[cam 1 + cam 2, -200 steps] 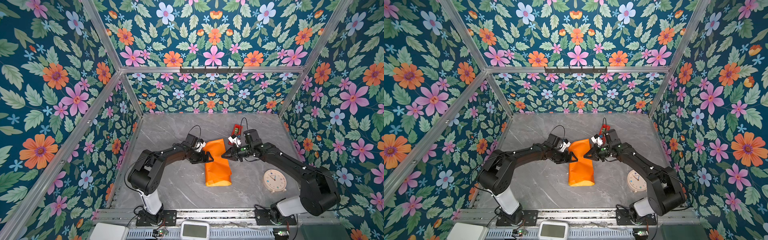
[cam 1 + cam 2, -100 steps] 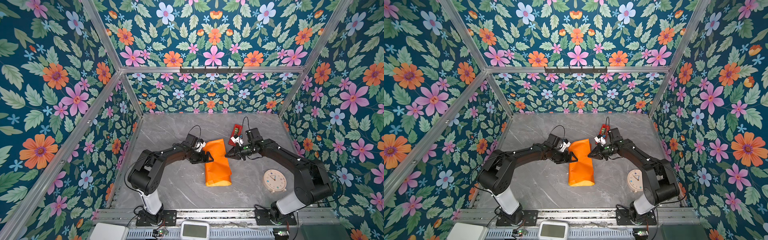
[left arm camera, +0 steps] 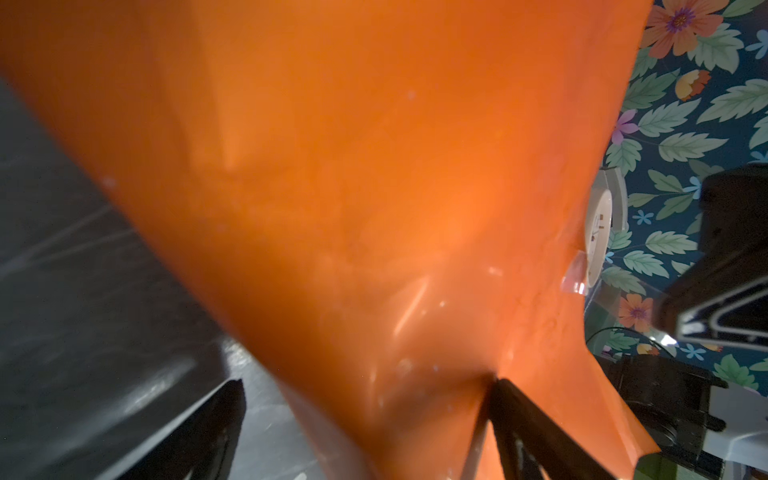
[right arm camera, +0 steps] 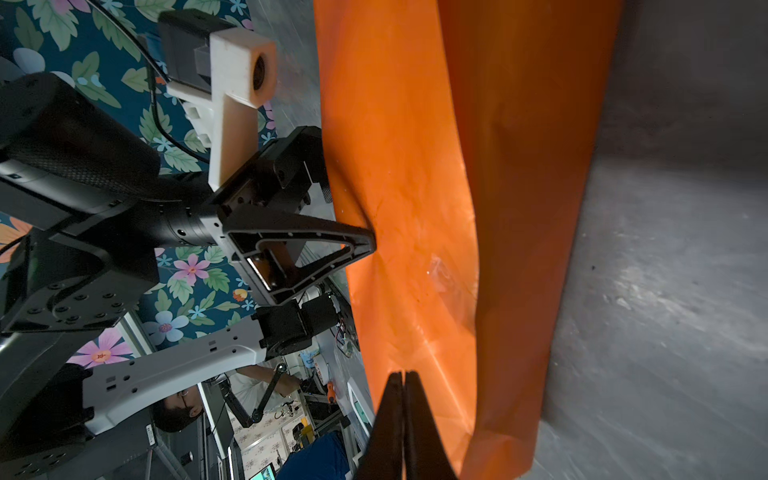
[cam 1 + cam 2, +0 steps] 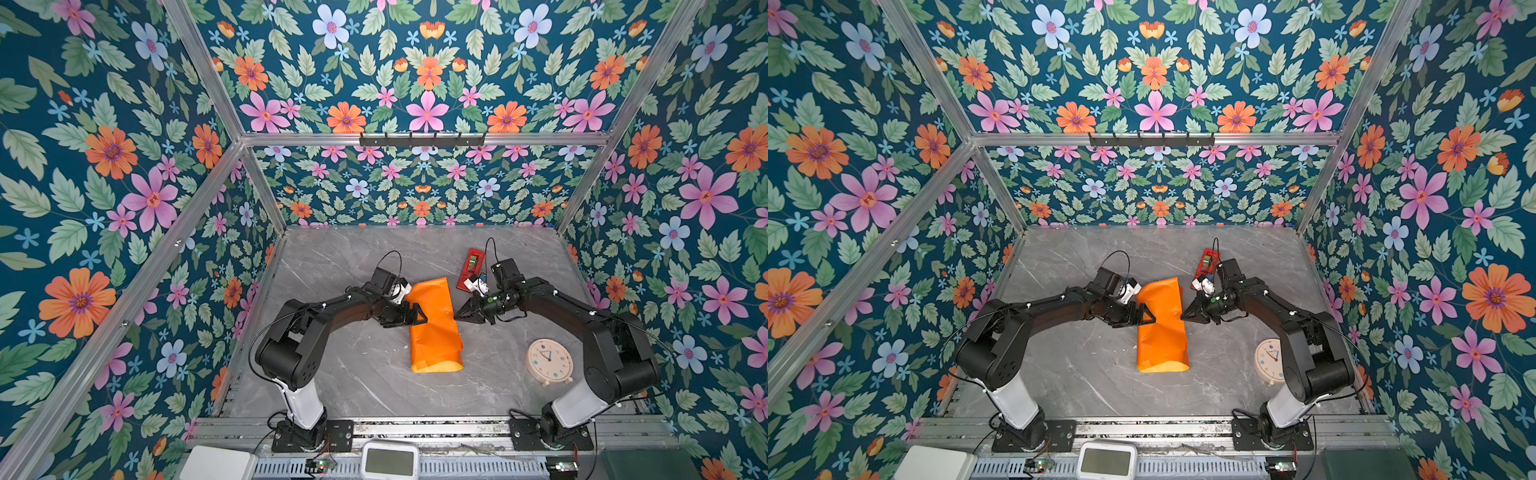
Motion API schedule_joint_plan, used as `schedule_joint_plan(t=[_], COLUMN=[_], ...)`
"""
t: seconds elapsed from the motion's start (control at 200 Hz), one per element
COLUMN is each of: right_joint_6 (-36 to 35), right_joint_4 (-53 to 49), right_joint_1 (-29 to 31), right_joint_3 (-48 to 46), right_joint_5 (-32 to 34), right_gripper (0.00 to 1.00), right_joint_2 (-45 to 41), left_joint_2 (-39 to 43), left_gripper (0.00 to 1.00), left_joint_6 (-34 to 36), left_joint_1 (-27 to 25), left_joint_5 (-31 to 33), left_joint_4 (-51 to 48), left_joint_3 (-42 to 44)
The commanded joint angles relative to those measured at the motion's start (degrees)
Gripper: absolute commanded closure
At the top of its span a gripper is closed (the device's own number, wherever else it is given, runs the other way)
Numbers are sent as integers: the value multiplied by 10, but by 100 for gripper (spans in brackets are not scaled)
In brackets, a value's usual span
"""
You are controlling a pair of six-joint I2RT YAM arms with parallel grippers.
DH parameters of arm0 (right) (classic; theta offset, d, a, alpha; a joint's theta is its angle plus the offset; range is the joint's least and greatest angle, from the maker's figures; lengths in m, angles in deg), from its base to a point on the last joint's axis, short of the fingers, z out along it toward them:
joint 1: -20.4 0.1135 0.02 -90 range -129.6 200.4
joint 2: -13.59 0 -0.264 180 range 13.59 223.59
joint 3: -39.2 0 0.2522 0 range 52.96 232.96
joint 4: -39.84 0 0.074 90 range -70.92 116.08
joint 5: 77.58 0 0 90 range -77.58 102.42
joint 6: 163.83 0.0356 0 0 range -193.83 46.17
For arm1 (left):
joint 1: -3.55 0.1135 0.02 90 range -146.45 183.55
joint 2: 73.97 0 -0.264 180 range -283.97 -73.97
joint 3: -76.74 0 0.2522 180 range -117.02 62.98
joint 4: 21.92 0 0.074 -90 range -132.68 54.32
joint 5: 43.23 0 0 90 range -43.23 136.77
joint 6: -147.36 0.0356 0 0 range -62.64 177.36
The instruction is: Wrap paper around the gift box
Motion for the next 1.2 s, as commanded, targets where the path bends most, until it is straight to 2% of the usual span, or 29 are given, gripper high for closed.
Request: schedule_joint_plan(t=[0.0, 0.725, 1.195], right_joint_6=[-22, -76, -87], right_joint_4=[-22, -72, -89], right_joint_1=[-1, -3, -2], right_joint_3=[3, 10, 8], right_joint_5=[18, 88, 138], right_gripper=[100, 100, 74], right_joint_2=[3, 22, 22], left_joint_2=[-11, -11, -12], left_gripper=[7, 7, 7], left_joint_6=[15, 16, 16], left_joint_1=[-1, -1, -1], left_joint_5=[133, 133, 133], left_joint_4=[-93, -93, -93], left_joint_3=[9, 8, 9])
